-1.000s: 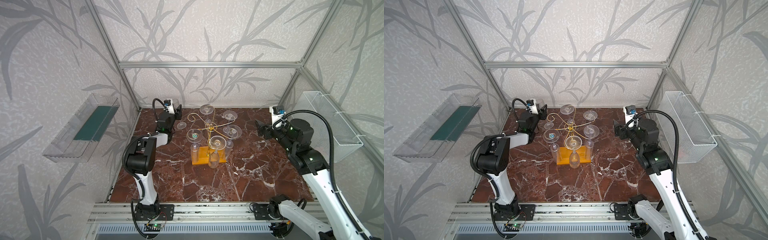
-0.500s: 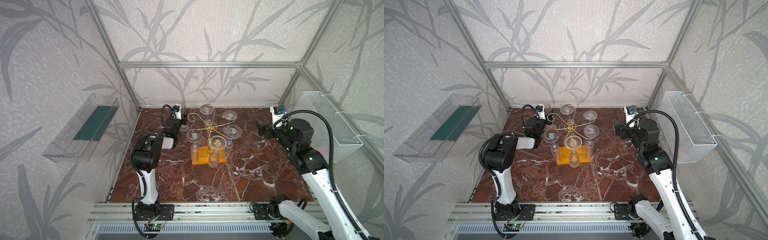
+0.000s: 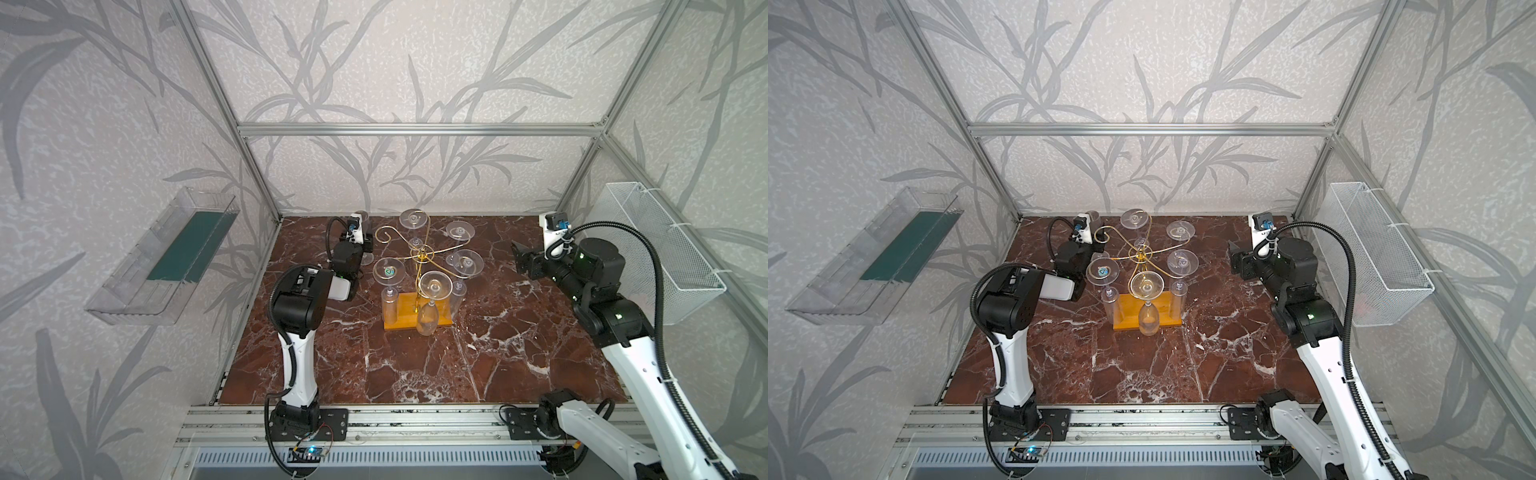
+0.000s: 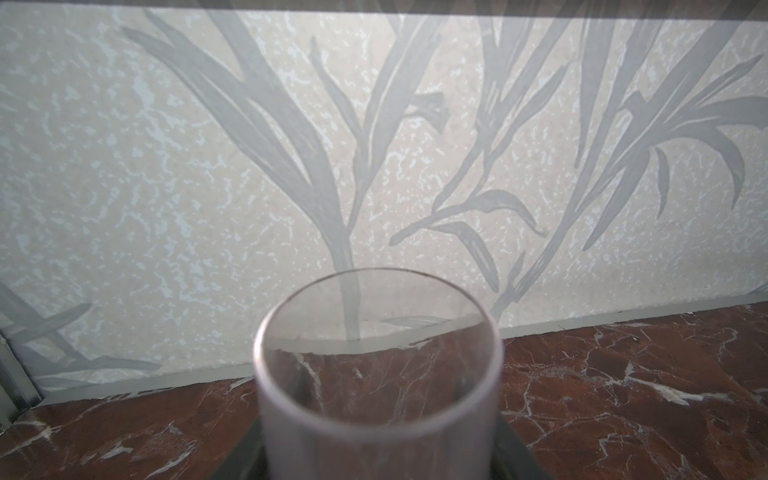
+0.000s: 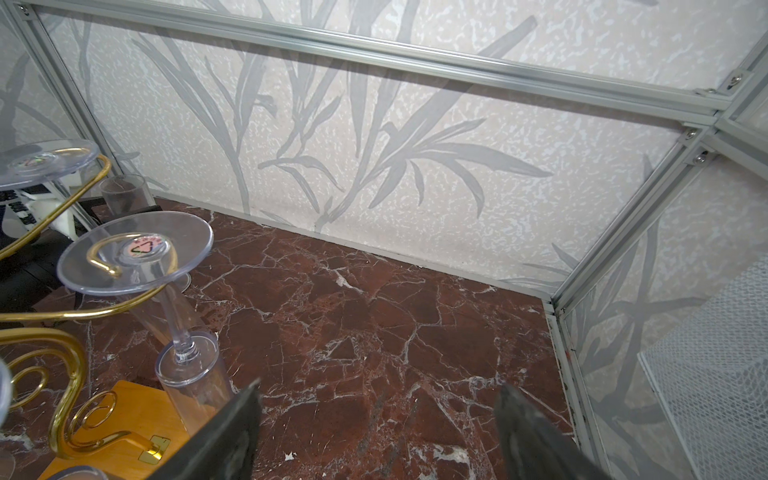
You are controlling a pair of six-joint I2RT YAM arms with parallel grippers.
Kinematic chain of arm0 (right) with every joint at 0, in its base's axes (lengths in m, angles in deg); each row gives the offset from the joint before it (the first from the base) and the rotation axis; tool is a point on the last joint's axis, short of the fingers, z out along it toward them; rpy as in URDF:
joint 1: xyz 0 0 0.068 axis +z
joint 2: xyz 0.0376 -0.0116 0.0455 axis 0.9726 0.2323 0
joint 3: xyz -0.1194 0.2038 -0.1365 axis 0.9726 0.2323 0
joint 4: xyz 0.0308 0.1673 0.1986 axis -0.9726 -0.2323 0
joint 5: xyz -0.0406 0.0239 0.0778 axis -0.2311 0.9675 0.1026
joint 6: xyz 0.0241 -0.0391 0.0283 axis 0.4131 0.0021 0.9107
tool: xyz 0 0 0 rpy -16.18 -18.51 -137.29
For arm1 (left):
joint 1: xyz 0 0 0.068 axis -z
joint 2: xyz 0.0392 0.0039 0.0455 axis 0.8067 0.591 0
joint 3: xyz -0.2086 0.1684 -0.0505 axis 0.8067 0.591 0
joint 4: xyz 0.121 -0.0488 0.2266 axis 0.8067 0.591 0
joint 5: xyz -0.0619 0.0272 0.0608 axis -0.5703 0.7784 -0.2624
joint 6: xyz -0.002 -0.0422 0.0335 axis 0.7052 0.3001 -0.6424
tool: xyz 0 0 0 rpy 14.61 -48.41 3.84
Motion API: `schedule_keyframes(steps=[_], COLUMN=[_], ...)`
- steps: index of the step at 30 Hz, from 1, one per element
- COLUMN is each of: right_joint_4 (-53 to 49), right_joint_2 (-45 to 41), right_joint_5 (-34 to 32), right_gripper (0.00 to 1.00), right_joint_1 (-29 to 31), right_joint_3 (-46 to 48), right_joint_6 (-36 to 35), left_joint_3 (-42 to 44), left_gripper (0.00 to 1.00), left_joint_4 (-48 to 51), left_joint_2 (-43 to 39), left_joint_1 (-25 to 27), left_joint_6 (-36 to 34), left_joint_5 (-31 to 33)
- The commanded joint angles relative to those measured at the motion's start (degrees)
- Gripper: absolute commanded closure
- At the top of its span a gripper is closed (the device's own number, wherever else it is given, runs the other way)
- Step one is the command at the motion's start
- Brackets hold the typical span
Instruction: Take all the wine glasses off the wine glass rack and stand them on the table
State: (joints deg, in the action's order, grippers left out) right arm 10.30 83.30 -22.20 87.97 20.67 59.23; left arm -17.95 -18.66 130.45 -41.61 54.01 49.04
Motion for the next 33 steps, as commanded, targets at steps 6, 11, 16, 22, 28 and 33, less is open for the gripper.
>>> schedule_keyframes(steps=[6, 11, 16, 22, 28, 33], right_joint_4=[1.9, 1.3, 0.9, 1.5, -0.7, -3.4], right_joint_2=[-1.0, -1.2, -1.8, -2.1, -0.7, 1.1], right_joint_5=[0.9, 0.9, 0.7, 1.7, 2.0, 3.8], right_gripper=[0.14, 0.14, 0.14, 0.14, 0.14, 0.14], right_joint_1=[-0.2, -0.2, -0.2, -0.2, -0.2, -0.2], right_joint_3=[0.4, -0.1, -0.5, -0.4, -3.0, -6.5], right_joint_6=[1.4, 1.4, 1.9, 3.6, 4.7, 6.3], left_joint_3=[1.6, 2.0, 2.4, 3.6, 7.2, 10.1], left_gripper=[0.50, 0.29, 0.01, 0.01, 0.01, 0.01], left_joint_4=[-5.4, -5.9, -6.1, -6.2, -6.1, -5.5], left_joint_2=[1.5, 1.8, 1.1, -1.0, -5.0, -9.2], left_joint_1=[0.4, 0.4, 0.4, 0.4, 0.6, 0.6], left_joint_6=[-1.5, -1.3, -1.4, -1.4, -1.3, -1.6], left_joint_5=[2.0, 2.5, 3.7, 5.8, 7.5, 8.9])
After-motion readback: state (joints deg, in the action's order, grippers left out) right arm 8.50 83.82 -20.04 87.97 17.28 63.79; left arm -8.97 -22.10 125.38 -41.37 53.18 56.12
